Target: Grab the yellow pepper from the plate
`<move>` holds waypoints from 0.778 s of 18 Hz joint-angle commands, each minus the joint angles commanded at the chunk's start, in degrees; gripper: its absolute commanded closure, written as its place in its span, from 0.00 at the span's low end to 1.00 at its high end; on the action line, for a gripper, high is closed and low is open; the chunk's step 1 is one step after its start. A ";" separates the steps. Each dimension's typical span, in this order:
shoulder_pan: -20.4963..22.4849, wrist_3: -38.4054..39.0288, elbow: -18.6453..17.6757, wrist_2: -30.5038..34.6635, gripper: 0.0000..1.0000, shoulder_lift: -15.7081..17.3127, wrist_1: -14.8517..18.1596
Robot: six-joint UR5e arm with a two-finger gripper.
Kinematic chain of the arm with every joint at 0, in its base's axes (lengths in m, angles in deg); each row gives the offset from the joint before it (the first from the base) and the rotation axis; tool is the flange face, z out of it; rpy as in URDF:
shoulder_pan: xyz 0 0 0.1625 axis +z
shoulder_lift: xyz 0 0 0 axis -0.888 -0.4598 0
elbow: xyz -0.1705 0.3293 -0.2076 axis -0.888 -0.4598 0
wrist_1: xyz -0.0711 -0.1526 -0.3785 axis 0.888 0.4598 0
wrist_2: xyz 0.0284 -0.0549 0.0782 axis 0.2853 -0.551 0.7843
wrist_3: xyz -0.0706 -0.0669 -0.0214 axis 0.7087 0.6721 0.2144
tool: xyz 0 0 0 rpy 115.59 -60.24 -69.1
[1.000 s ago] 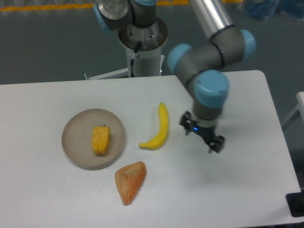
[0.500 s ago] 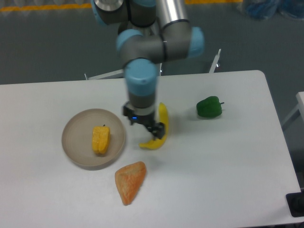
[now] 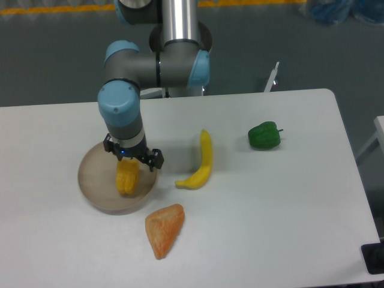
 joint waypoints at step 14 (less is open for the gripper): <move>-1.93 0.54 -0.09 -0.18 0.27 -3.78 -2.21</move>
